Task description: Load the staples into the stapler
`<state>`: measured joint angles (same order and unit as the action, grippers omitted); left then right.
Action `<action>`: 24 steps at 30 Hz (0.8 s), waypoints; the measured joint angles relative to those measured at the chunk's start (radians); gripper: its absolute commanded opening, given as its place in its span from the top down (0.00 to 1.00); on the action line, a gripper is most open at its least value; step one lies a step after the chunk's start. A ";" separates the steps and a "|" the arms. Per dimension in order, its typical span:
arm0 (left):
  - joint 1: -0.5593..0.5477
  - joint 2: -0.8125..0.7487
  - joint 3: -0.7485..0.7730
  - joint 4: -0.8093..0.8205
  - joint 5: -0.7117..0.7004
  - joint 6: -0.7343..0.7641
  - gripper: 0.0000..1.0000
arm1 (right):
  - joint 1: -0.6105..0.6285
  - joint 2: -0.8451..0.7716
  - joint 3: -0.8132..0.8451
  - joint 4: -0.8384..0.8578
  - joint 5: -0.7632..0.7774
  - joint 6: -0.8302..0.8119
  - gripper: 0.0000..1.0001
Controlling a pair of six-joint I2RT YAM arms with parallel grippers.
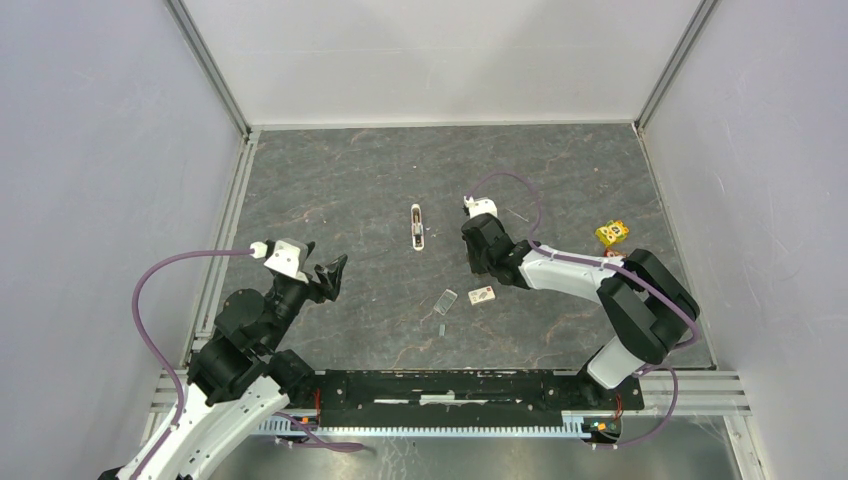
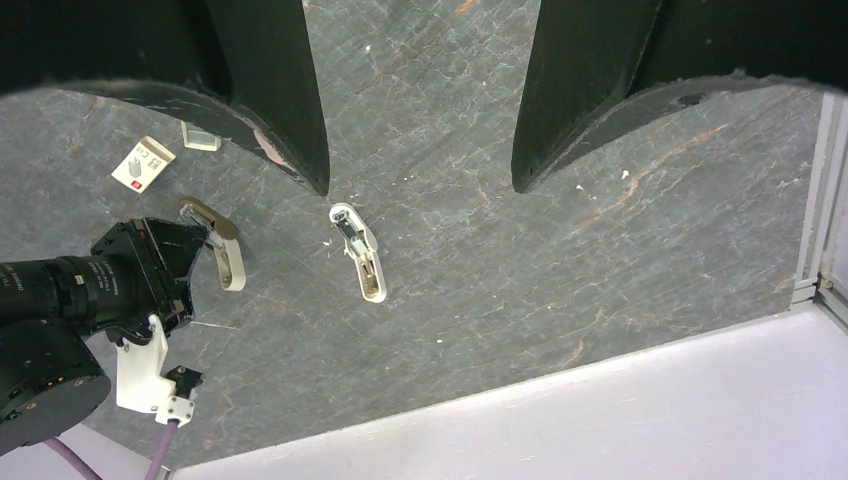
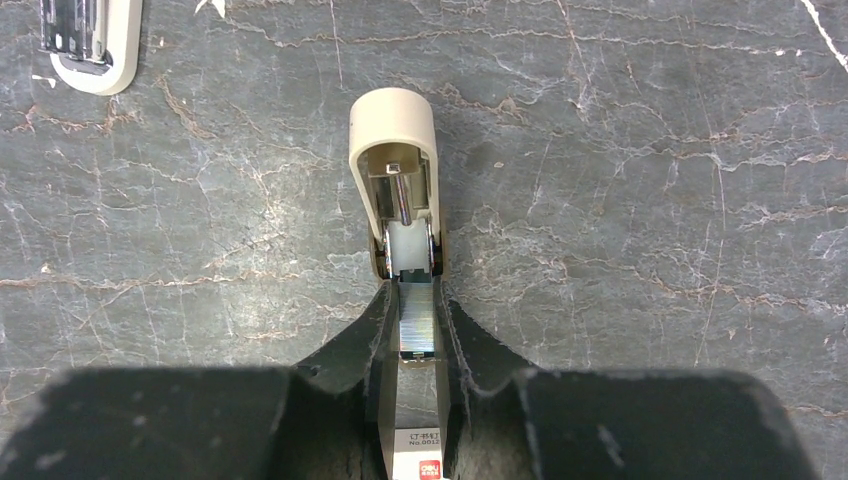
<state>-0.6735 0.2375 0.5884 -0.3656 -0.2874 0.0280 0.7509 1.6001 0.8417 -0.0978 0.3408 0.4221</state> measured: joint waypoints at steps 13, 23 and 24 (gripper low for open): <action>0.000 0.000 0.000 0.000 0.000 0.000 0.26 | 0.000 0.004 -0.005 0.015 -0.004 0.004 0.79; 0.000 0.000 0.000 0.000 0.000 0.000 0.26 | 0.000 0.006 -0.010 0.029 -0.004 0.007 0.79; 0.000 0.000 0.000 0.000 0.000 0.000 0.26 | 0.000 0.006 -0.011 0.031 -0.003 0.007 0.79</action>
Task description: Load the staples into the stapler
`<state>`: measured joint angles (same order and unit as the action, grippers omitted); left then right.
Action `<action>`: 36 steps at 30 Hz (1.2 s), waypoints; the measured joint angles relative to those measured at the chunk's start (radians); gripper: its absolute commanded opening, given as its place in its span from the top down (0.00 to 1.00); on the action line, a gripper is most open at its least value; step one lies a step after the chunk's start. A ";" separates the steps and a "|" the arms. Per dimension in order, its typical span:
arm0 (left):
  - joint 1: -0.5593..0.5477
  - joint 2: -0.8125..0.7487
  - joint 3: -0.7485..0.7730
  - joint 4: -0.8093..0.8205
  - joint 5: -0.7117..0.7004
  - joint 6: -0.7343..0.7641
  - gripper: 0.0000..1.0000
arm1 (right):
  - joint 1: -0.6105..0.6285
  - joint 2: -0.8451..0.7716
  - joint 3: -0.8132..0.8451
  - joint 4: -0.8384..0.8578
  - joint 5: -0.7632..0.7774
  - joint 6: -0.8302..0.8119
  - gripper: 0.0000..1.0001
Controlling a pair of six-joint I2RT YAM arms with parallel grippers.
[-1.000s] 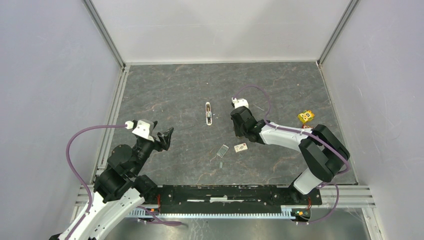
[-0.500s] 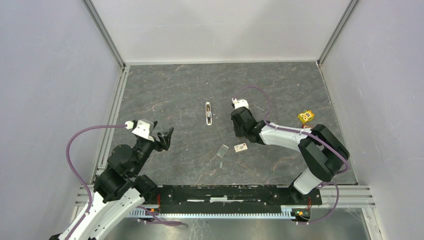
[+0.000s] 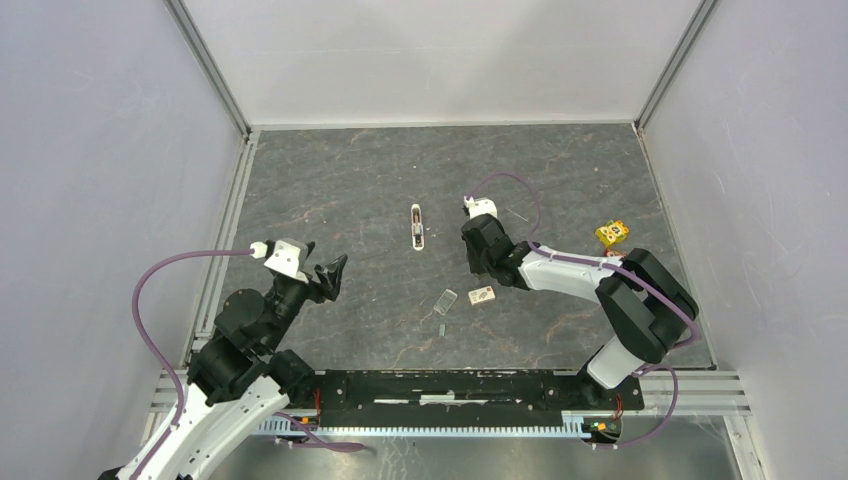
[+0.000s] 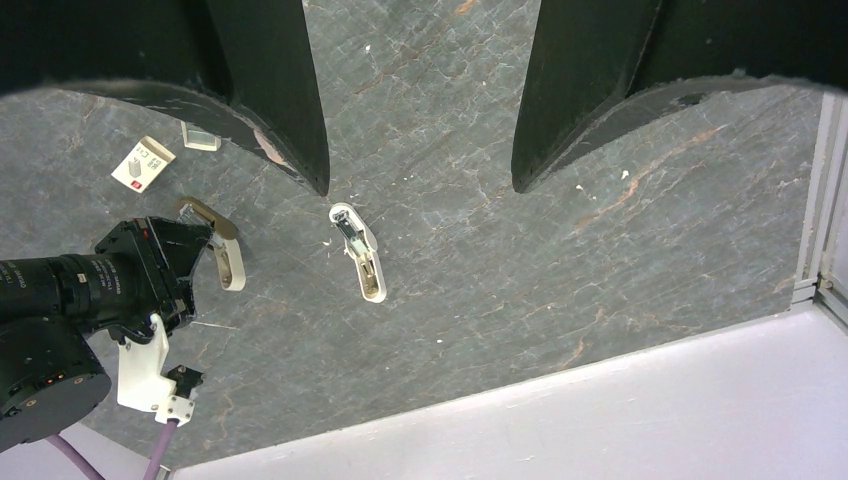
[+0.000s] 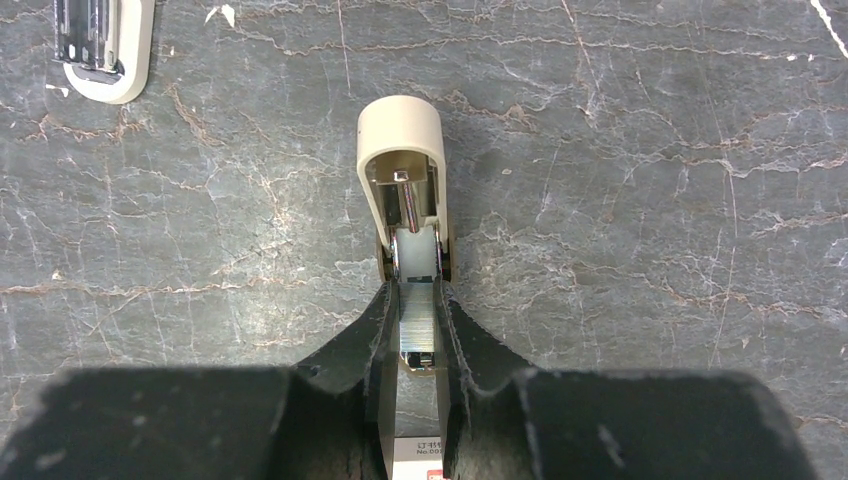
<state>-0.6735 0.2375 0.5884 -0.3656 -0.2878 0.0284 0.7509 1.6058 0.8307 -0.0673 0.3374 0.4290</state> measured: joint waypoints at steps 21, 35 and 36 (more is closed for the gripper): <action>0.000 0.000 0.000 0.000 0.000 0.000 0.26 | 0.001 -0.002 -0.002 -0.003 -0.010 -0.016 0.79; 0.000 0.000 0.000 0.000 0.000 0.000 0.26 | -0.017 -0.010 0.012 -0.009 -0.037 -0.043 0.78; 0.000 0.000 0.000 0.000 0.000 0.000 0.26 | -0.019 -0.010 0.012 -0.010 -0.037 -0.045 0.78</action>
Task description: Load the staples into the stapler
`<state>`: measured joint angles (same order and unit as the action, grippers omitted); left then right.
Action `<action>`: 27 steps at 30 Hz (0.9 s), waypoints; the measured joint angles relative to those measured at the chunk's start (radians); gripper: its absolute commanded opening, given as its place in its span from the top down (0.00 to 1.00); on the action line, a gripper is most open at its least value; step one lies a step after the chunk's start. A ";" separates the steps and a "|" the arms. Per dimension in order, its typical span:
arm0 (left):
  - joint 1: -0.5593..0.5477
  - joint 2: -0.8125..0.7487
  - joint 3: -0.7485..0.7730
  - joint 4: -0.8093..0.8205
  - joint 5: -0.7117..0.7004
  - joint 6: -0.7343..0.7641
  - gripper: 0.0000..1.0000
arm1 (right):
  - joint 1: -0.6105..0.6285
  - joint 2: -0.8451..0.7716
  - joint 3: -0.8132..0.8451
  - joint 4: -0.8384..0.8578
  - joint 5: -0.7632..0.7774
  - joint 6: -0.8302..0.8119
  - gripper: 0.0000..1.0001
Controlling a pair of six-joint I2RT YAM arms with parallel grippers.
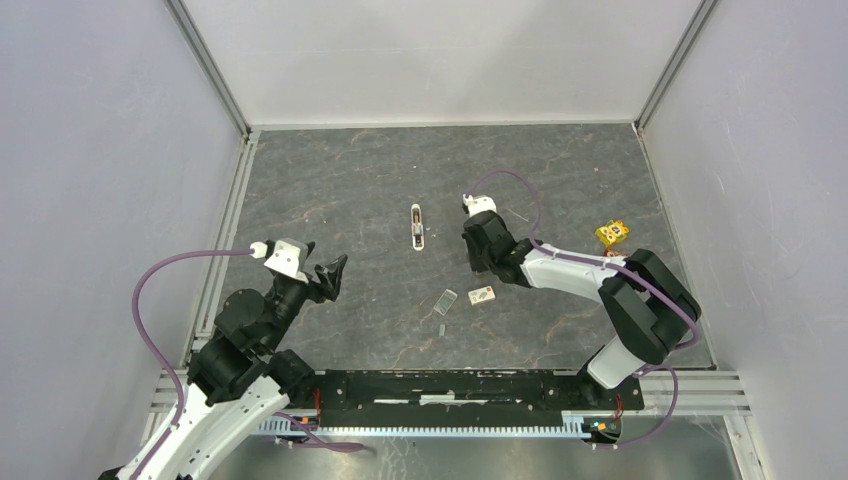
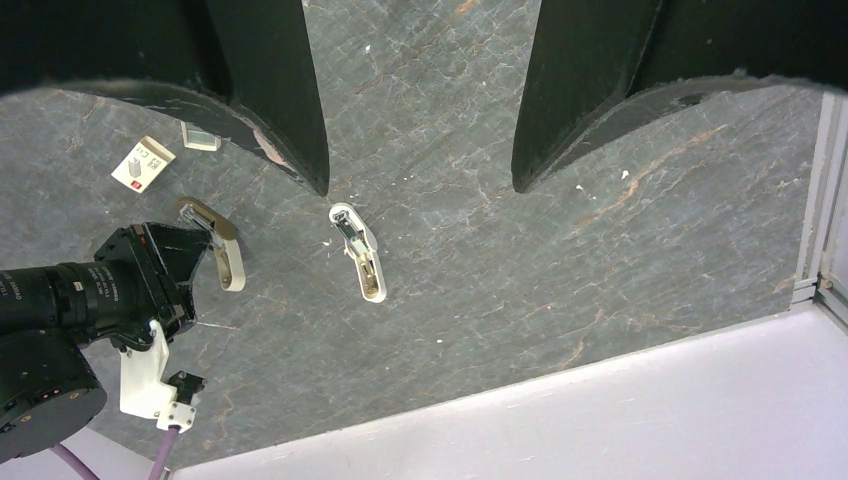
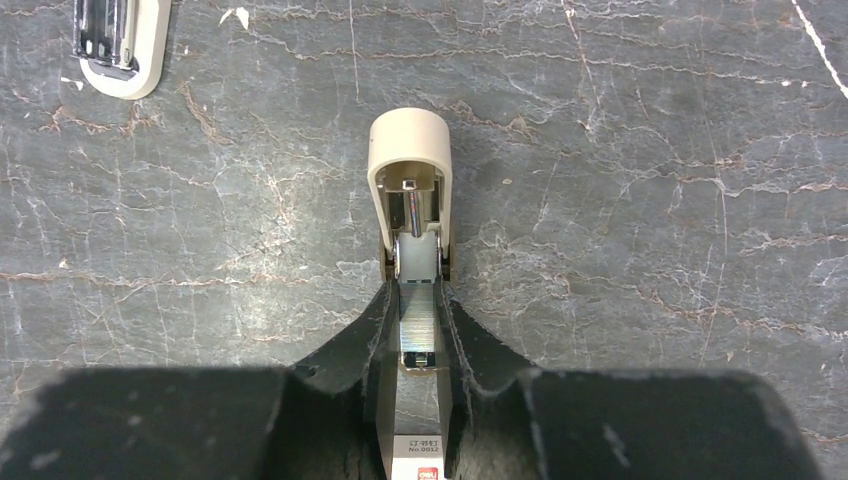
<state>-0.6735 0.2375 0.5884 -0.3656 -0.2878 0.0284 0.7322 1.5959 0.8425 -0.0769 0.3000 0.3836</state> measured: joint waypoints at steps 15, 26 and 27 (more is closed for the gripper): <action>0.000 0.005 0.000 0.000 0.000 0.000 0.26 | -0.008 0.000 -0.009 0.008 -0.011 -0.006 0.78; 0.000 0.005 0.000 0.000 0.000 0.000 0.26 | -0.008 0.000 -0.020 0.016 -0.012 -0.003 0.78; 0.000 0.005 0.000 0.000 0.000 0.000 0.26 | -0.008 0.000 -0.020 0.017 -0.012 -0.003 0.78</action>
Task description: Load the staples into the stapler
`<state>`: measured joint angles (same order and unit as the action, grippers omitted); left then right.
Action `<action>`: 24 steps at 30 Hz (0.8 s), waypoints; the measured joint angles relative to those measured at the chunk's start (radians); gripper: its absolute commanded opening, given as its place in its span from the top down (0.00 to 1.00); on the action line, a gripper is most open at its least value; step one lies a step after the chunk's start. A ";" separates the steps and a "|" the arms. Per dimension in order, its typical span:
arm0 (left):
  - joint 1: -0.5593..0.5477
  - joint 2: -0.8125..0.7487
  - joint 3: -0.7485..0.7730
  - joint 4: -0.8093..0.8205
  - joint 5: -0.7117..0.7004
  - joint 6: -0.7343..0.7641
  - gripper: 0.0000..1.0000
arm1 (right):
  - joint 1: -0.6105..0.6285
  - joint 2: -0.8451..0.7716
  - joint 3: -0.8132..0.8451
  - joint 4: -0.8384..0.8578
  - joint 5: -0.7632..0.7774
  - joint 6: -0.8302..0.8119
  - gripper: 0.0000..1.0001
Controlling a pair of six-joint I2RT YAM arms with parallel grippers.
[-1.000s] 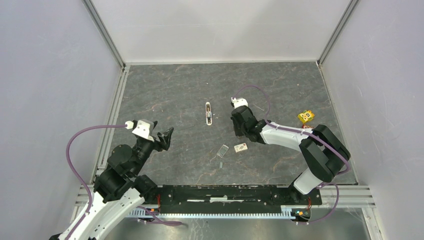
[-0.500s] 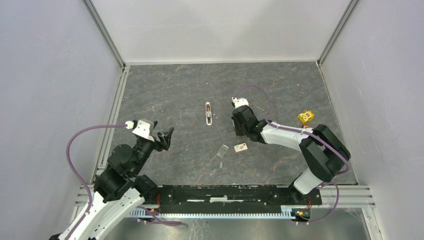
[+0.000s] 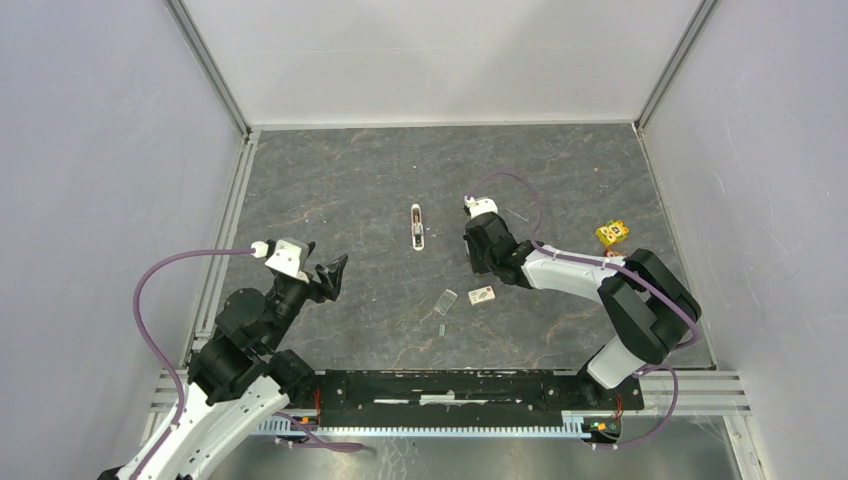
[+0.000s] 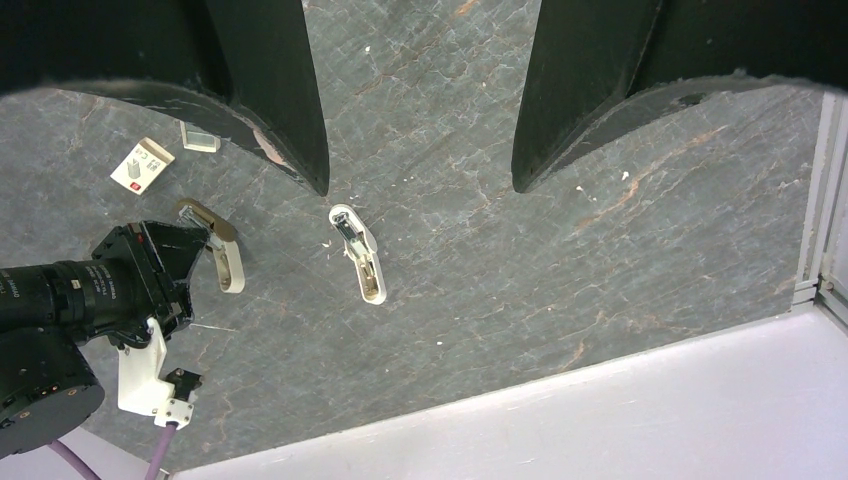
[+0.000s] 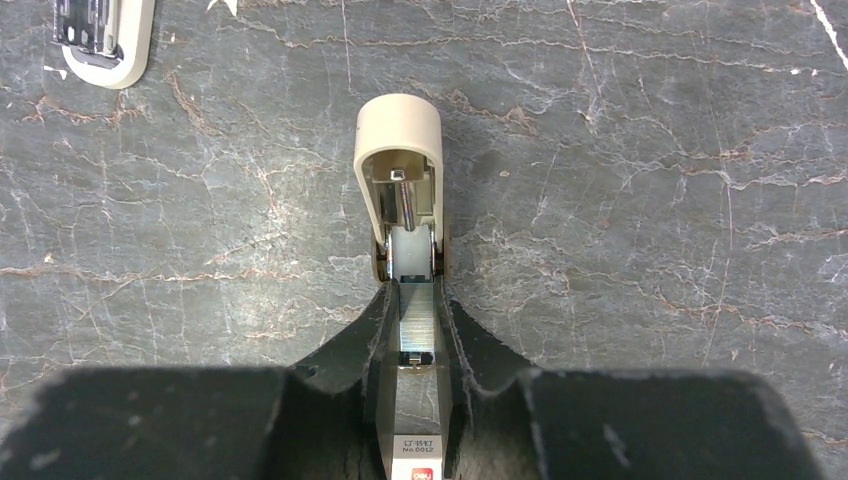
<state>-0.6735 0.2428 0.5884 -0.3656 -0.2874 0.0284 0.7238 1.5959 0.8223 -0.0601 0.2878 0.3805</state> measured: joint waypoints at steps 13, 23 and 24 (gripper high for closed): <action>0.000 0.000 0.000 0.000 0.000 0.000 0.26 | 0.000 0.000 0.000 0.000 -0.008 0.008 0.78; 0.000 0.000 0.000 0.000 0.000 0.000 0.26 | 0.000 0.000 0.000 0.000 -0.011 0.008 0.78; 0.000 0.000 0.000 0.000 0.000 0.000 0.26 | 0.000 0.000 0.000 -0.001 -0.011 0.008 0.78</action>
<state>-0.6735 0.2428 0.5884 -0.3656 -0.2874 0.0284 0.7235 1.5959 0.8227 -0.0608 0.2768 0.3882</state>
